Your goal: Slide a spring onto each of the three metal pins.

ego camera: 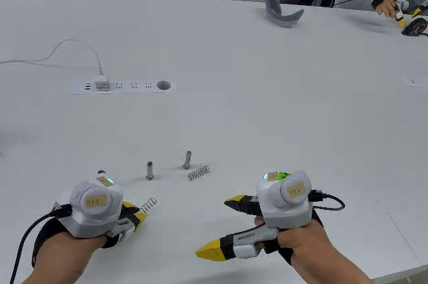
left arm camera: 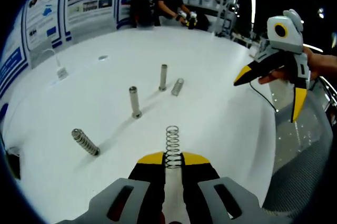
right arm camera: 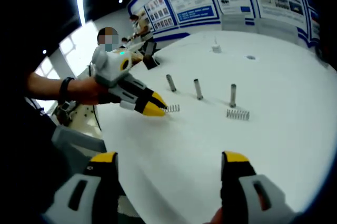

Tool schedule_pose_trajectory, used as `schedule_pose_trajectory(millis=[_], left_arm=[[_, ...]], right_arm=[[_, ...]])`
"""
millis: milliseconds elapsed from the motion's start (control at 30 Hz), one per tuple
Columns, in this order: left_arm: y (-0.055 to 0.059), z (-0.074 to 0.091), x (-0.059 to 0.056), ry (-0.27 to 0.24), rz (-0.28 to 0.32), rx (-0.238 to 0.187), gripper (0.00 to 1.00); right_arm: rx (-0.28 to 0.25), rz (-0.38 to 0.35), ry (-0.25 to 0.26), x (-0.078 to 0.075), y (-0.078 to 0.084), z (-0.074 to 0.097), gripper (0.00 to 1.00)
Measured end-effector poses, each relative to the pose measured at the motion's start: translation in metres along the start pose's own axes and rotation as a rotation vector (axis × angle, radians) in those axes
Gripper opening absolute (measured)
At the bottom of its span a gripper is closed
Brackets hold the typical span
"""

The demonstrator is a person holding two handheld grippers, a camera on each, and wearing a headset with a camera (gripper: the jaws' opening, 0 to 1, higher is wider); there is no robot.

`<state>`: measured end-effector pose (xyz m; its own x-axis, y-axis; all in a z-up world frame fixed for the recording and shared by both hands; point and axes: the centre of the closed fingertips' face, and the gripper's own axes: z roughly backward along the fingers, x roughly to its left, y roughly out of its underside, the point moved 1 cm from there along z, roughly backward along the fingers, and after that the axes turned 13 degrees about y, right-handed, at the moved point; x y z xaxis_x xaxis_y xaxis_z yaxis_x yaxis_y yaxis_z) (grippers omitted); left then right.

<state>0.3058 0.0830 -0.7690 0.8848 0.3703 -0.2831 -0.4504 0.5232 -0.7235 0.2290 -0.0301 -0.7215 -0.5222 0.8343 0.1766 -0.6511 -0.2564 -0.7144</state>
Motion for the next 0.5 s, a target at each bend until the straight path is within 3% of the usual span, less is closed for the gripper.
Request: schedule_pose_trajectory(millis=[500], left_arm=[[-0.003,0.018,-0.006,-0.016,0.004,-0.037,0.11]], right_arm=[[-0.015,-0.019,-0.013,0.004,-0.004,-0.002,0.81]])
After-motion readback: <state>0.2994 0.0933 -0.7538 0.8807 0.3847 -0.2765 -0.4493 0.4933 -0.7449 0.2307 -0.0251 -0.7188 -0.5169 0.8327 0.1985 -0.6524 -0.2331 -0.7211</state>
